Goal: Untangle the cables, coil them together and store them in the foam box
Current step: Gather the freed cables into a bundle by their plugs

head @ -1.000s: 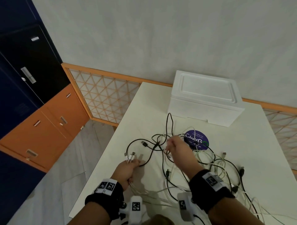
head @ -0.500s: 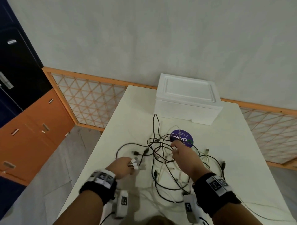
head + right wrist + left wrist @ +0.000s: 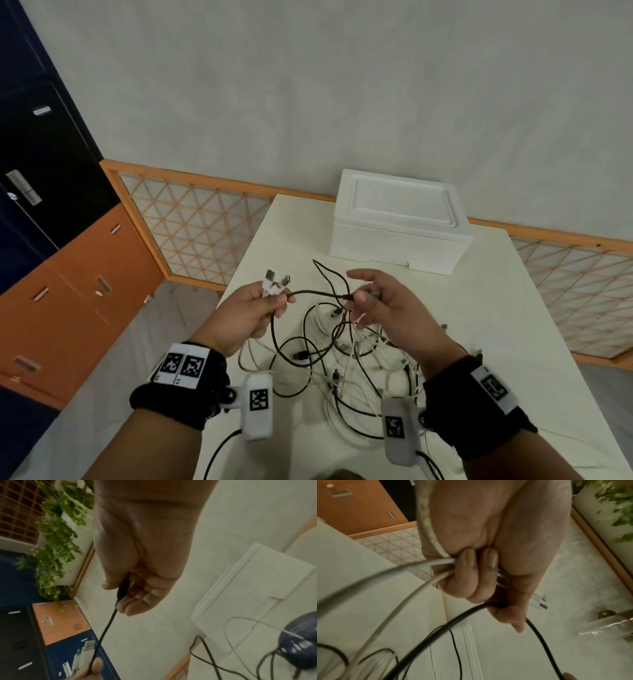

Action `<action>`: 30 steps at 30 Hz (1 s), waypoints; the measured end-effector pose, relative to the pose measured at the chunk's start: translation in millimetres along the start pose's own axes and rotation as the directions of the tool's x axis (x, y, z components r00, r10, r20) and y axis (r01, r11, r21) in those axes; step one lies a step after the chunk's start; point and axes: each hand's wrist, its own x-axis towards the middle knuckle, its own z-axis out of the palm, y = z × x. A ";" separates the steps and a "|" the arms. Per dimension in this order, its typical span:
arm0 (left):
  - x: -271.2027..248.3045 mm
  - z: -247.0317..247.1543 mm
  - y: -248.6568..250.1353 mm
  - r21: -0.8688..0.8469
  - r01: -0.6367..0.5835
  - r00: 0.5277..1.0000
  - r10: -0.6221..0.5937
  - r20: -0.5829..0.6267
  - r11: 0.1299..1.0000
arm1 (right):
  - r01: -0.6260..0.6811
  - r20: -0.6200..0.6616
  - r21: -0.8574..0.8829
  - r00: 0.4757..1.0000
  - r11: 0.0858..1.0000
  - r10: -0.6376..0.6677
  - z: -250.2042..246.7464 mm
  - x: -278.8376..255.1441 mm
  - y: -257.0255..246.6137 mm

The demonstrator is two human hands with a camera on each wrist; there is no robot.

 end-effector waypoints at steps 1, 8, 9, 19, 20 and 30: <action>-0.9 3.5 -1.8 0.041 0.004 1.000 -0.005 0.017 0.999 | 0.030 -0.046 -0.030 0.998 0.999 -0.031 -1.7 0.0 -4.8; 2.5 36.2 31.8 0.382 -0.172 0.982 0.190 -0.010 0.908 | 0.110 0.015 -0.655 0.991 0.748 -0.133 -7.2 0.3 -33.5; 1.5 43.2 38.0 0.420 -0.214 0.974 0.226 0.023 0.882 | 0.141 0.050 -0.707 0.987 0.694 -0.150 -2.5 1.0 -39.2; -4.1 65.3 63.0 0.333 -0.329 0.938 0.267 0.220 0.883 | 0.250 -0.066 -0.533 0.940 0.808 -0.334 17.1 11.3 -67.4; -5.4 65.4 65.1 0.333 -0.342 0.934 0.278 0.225 0.879 | 0.265 -0.075 -0.496 0.936 0.827 -0.345 19.6 11.7 -66.3; -8.9 70.3 78.2 0.134 -0.381 0.918 0.391 -0.061 0.915 | 0.101 0.173 -0.253 0.983 0.962 -0.058 33.3 8.6 -37.0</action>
